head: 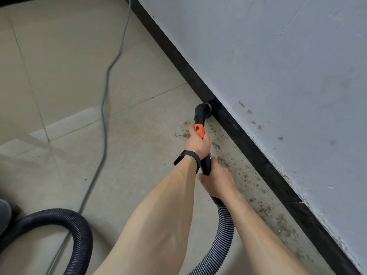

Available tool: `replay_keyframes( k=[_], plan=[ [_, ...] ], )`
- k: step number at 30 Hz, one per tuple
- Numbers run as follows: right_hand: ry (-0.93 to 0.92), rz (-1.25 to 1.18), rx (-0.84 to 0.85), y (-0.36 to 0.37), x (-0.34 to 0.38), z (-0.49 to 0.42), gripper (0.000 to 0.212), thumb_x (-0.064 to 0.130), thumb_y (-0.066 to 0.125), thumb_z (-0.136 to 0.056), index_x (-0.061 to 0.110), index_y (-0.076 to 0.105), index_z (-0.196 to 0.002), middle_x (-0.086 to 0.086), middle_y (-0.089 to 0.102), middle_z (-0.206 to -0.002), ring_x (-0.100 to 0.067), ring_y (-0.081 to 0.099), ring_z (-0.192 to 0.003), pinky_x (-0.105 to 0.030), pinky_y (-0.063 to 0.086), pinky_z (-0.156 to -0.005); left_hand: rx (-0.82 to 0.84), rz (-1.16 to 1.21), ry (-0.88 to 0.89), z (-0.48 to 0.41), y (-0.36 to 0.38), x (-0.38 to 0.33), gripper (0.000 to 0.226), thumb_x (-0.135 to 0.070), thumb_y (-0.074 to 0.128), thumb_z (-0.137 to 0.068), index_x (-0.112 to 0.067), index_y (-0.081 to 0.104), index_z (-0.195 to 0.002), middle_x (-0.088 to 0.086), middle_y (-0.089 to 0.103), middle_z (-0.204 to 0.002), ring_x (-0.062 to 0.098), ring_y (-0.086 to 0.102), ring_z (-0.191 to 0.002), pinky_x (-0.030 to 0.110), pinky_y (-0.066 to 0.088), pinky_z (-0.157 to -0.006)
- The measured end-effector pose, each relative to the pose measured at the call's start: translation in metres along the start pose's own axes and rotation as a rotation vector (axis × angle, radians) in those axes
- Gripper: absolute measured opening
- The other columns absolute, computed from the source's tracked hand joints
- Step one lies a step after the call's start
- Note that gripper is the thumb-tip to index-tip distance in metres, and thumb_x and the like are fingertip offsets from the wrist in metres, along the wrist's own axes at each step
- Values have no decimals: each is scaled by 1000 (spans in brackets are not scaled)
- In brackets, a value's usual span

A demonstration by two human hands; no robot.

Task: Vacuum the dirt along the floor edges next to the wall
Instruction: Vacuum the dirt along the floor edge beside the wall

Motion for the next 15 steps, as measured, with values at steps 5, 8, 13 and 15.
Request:
replay_keyframes(
  k=[5,8,13,15],
  plan=[
    [-40,-2,59,10,23,3,40,24,61,-88,20,47,-125,-6,62,-97,-31,61,-87,-41,53,-71,-25,44,-32,5,-31,12,53,-26,43,-101,-21,20,-148,6,54,-86,25,61,-58,30,51,-50],
    [-97,16,109,31,52,10,51,22,59,-90,19,43,-138,-11,61,-108,-34,59,-96,-39,48,-71,-79,18,-74,8,-71,29,54,-27,46,-98,-21,22,-146,5,53,-88,33,66,-71,41,58,-65],
    [-186,96,155,71,83,40,42,25,57,-91,18,45,-131,-15,63,-108,-38,61,-99,-36,42,-71,-86,103,-193,33,-126,66,53,-17,45,-97,-22,20,-144,11,51,-95,30,65,-60,33,58,-50],
    [-205,143,161,86,87,55,38,27,57,-92,18,45,-127,-15,63,-108,-39,63,-102,-37,42,-72,-95,94,-202,51,-139,80,50,-16,46,-97,-24,21,-140,8,52,-90,29,65,-58,41,62,-61]
  ],
)
Point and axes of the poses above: each hand's wrist, its own z-axis away from the middle knuckle, its own y-axis out of the palm, x = y × z, the point moved 8 cm from there along -z, towards the middle knuckle
